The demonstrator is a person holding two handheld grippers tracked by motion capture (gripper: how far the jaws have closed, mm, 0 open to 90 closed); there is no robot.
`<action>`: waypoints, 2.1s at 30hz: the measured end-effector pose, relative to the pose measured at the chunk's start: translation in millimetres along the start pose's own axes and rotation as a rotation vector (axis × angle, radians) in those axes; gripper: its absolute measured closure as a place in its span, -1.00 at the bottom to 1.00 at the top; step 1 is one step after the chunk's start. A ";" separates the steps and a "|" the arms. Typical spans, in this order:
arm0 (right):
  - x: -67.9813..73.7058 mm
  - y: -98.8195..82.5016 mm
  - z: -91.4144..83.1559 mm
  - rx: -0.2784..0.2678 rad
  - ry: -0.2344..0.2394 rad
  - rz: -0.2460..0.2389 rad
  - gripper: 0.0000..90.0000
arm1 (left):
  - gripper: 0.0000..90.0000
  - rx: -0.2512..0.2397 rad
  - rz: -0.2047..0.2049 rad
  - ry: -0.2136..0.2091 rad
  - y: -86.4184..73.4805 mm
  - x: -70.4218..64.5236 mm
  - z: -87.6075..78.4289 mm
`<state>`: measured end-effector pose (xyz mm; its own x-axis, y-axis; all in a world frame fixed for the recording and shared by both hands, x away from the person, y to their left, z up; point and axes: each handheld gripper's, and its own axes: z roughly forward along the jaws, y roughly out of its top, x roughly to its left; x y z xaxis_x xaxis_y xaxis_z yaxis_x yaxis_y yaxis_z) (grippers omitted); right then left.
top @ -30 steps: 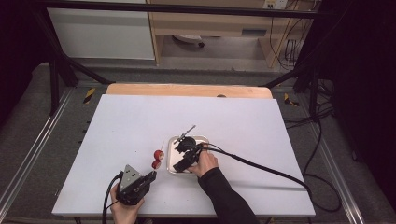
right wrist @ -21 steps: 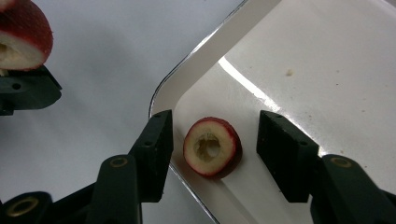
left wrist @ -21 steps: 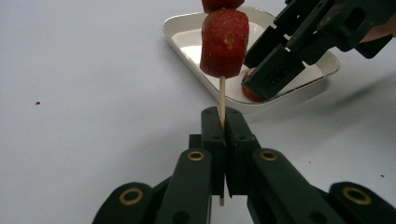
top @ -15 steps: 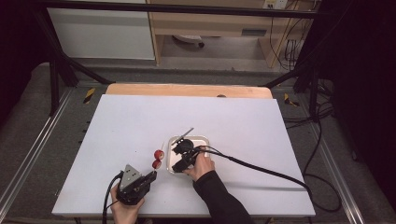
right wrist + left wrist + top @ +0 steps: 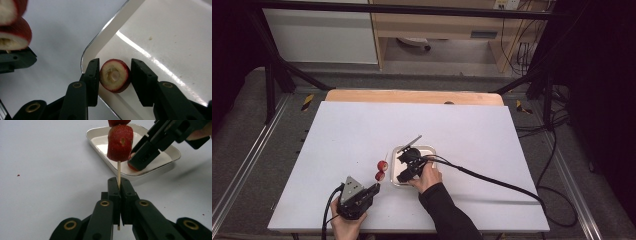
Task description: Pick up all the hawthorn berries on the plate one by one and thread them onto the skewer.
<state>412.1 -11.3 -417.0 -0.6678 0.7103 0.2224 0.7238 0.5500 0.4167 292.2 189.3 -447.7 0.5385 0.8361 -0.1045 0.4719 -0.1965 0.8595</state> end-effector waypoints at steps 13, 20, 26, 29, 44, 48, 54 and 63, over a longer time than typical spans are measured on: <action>-12.0 2.3 -51.7 -0.290 0.030 0.057 0.35 | 0.95 -0.012 0.010 -0.028 -0.1 -9.7 1.5; -28.5 -10.8 -73.0 -0.480 0.088 0.091 0.35 | 0.95 -0.009 0.037 -0.051 0.5 -22.3 4.6; -39.7 -24.4 -81.5 -0.642 0.103 0.101 0.35 | 0.96 0.015 0.046 -0.076 1.7 -33.9 11.9; -43.0 -29.7 -82.6 -0.712 0.102 0.089 0.35 | 0.96 0.025 0.028 -0.089 3.7 -39.1 15.4; -42.8 -43.8 -83.3 -0.849 0.162 0.002 0.35 | 0.96 0.035 -0.014 -0.125 22.3 -58.7 22.0; -42.0 -44.9 -82.6 -0.852 0.149 -0.022 0.35 | 0.96 0.032 -0.035 -0.125 23.4 -57.2 21.6; -40.7 -45.6 -81.3 -0.855 0.152 -0.027 0.35 | 0.96 0.033 -0.052 -0.125 23.9 -56.0 22.0; -39.4 -46.6 -81.5 -0.858 0.153 -0.029 0.35 | 0.96 0.035 -0.060 -0.125 23.9 -55.6 23.1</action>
<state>390.5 -100.8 -373.3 -0.7447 0.6003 0.2916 0.3662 0.0023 0.9305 289.7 126.3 -433.0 0.5903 0.7770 -0.2186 0.5289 -0.1678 0.8319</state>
